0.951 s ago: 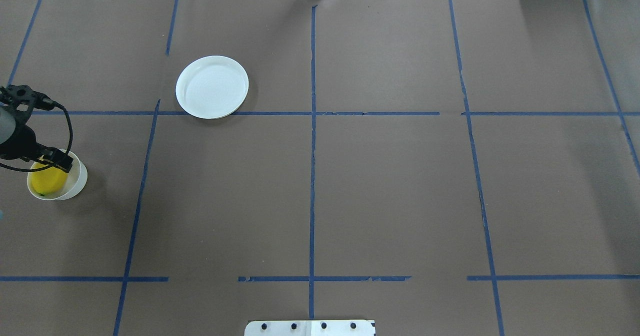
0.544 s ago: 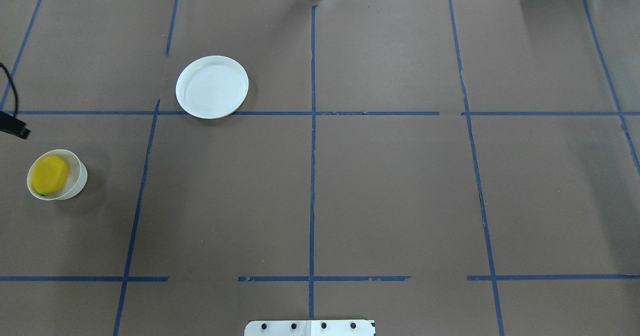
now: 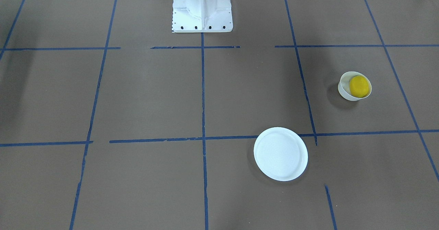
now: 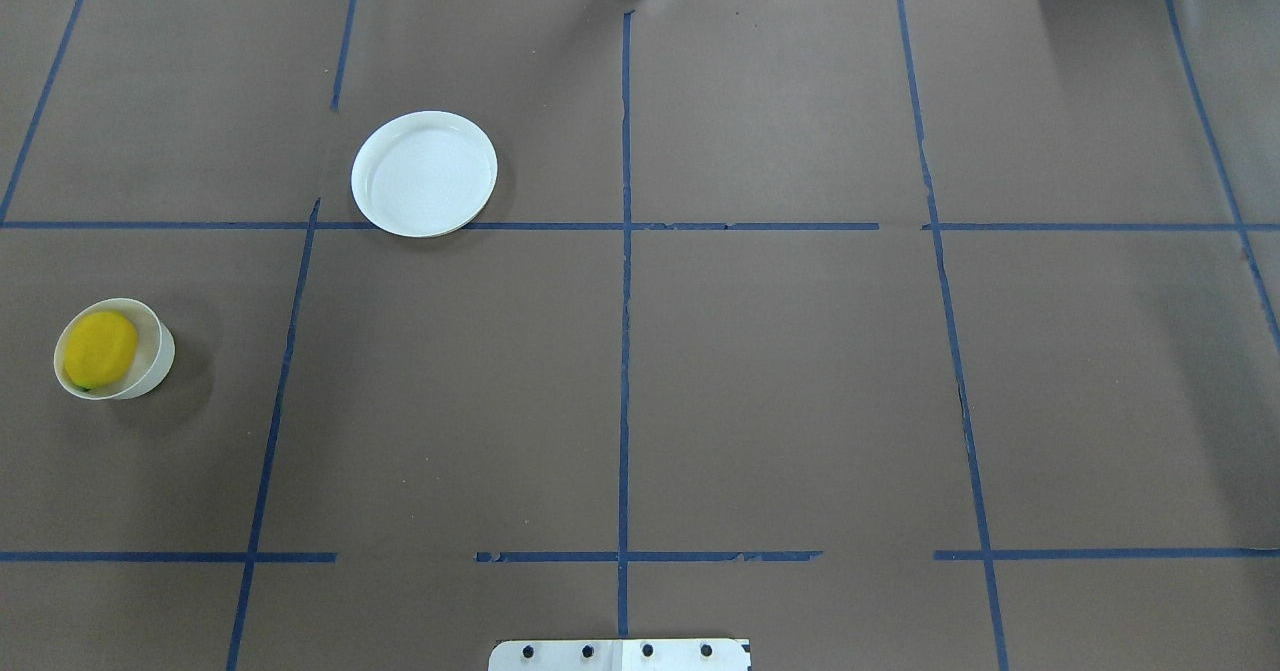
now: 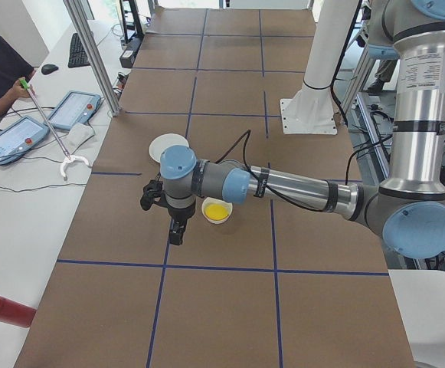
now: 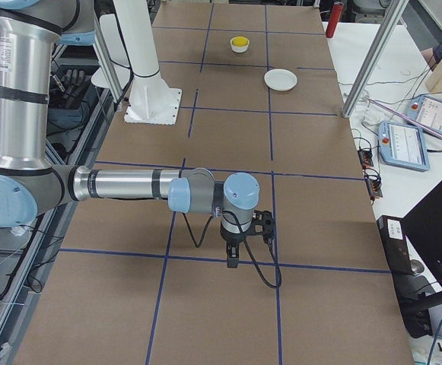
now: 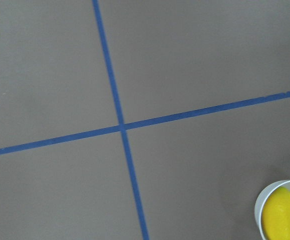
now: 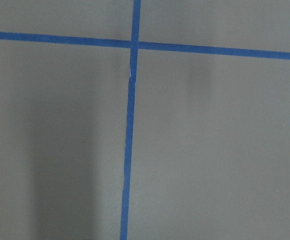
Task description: Move lemon from plate to bowl
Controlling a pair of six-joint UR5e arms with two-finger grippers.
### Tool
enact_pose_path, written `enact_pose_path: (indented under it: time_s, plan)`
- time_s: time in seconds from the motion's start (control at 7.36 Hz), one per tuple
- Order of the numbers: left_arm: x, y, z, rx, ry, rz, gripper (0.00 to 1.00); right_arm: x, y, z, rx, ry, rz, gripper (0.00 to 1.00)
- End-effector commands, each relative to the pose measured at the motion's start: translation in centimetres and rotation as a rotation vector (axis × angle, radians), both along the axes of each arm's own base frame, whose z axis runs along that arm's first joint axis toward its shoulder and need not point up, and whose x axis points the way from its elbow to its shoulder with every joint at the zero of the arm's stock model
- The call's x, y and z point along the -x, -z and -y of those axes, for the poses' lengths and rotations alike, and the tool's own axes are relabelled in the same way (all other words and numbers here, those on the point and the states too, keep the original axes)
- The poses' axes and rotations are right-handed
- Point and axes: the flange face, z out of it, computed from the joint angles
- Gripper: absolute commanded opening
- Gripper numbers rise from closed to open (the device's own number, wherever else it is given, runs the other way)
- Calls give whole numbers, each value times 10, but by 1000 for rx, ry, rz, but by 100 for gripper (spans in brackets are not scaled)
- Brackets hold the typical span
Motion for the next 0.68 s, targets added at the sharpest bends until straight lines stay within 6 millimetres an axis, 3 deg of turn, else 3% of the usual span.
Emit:
enact_pose_path:
  time_s: [0.0, 0.14, 0.27, 0.54]
  plan:
    - [14, -15, -12, 80, 20, -80, 100, 0, 0, 0, 0, 0, 0, 100]
    - [12, -26, -22, 122, 38, -92, 100, 0, 0, 0, 0, 0, 0, 100]
    - [10, -45, -51, 155, 45, -93, 100, 0, 0, 0, 0, 0, 0, 100]
    - [13, -27, -49, 108, 46, -46, 100, 0, 0, 0, 0, 0, 0, 100]
